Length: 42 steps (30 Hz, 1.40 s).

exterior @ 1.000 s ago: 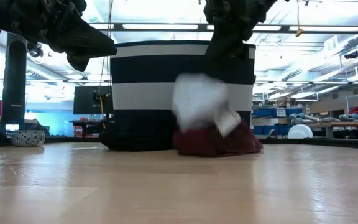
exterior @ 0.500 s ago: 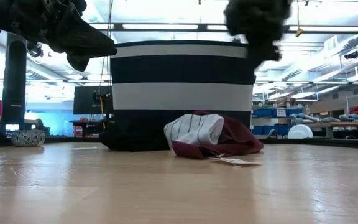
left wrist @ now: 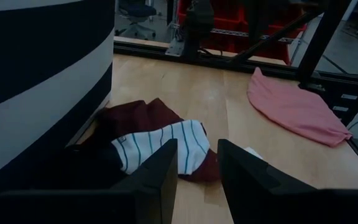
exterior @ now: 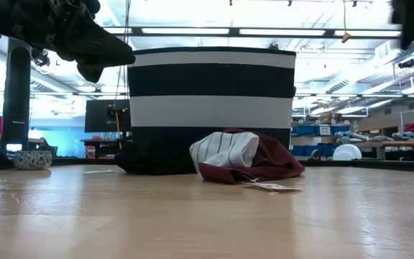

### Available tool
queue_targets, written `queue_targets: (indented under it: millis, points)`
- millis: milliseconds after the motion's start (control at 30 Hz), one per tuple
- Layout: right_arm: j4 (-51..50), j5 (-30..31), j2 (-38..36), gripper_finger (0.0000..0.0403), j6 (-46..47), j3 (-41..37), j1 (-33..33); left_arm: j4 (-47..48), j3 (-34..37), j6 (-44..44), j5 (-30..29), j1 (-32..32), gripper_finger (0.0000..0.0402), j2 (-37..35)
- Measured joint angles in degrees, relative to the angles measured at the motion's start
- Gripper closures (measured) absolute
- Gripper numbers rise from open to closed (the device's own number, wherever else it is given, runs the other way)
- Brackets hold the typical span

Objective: Sort clothes
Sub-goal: Put the pink underwear into the laundry organizer

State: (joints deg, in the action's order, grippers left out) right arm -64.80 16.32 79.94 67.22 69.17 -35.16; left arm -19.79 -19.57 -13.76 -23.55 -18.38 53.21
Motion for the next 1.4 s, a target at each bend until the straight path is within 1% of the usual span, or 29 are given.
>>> queue_targets:
  millis: [100, 167, 333, 433, 600, 700, 800, 867, 933, 1000, 1067, 1100, 1133, 1233, 1333, 1400]
  points:
    - [-0.1, -0.1, 1.7, 0.036, 5.6, 0.0, -4.5, 0.0, 0.0, -0.1, 0.1, 0.0, 0.0282, 0.0]
    - [-0.2, -1.5, 2.8, 0.0343, 8.4, 0.0, -6.6, 0.0, 0.0, -0.8, 0.3, 0.0, 0.0282, 0.0]
    - [-0.3, -6.6, 7.3, 0.0286, 10.7, 0.0, -10.6, 0.0, 0.0, -1.7, 0.3, 0.0, 0.0282, 0.0]
    - [-0.1, -10.3, 11.5, 0.0251, 9.7, 0.0, -12.7, -0.1, 0.0, -1.7, 0.4, 0.0, 0.0282, 0.0]
    - [2.9, -13.0, 19.2, 0.0207, 7.2, -0.1, -14.0, -0.1, 0.0, -1.7, 0.5, 0.0, 0.0282, 0.0]
    - [7.1, -13.7, 23.4, 0.0194, 4.3, -0.1, -14.0, 0.0, 0.0, -1.9, 0.6, 0.0, 0.0282, 0.0]
    - [11.6, -13.6, 27.0, 0.0191, 0.0, -0.1, -13.8, 0.0, 0.0, -2.9, 0.7, 0.0, 0.0282, 0.0]
    - [12.5, -12.4, 28.8, 0.02, -2.3, 0.0, -13.5, -0.1, 0.0, -3.0, 0.7, 0.0, 0.0282, 0.0]
    - [12.6, -11.9, 29.6, 0.0227, -4.5, 0.2, -12.9, 0.0, 0.0, -3.1, 0.7, 0.0, 0.0282, 0.0]
    - [12.8, -11.5, 30.0, 0.028, -8.3, 0.3, -11.8, 0.0, 0.0, -3.1, 0.7, 0.0, 0.0282, 0.0]
    - [12.5, -9.5, 29.7, 0.0352, -12.2, 0.2, -10.2, -0.1, 0.0, -3.1, 0.7, 0.0, 0.0282, 0.0]
    - [12.0, -8.5, 29.4, 0.0376, -13.7, 0.0, -9.2, 0.0, 0.0, -3.1, 0.7, 0.0, 0.0282, 0.0]
    - [11.1, -7.6, 29.2, 0.0386, -15.1, -0.1, -8.2, 0.0, 0.0, -3.1, 0.7, 0.0, 0.0282, 0.0]
    - [6.6, -5.8, 26.7, 0.0394, -18.3, -0.2, -5.0, -0.1, 0.0, -3.1, 0.7, 0.0, 0.0282, 0.0]
    - [-0.4, -1.7, 23.0, 0.0399, -21.0, -0.2, -1.6, 0.0, 0.0, -3.1, 0.7, 0.0, 0.0282, 0.0]
    - [-2.4, 1.3, 19.3, 0.0399, -22.4, -0.2, 1.4, 0.0, 0.0, -2.9, 0.7, 0.0, 0.0282, 0.0]
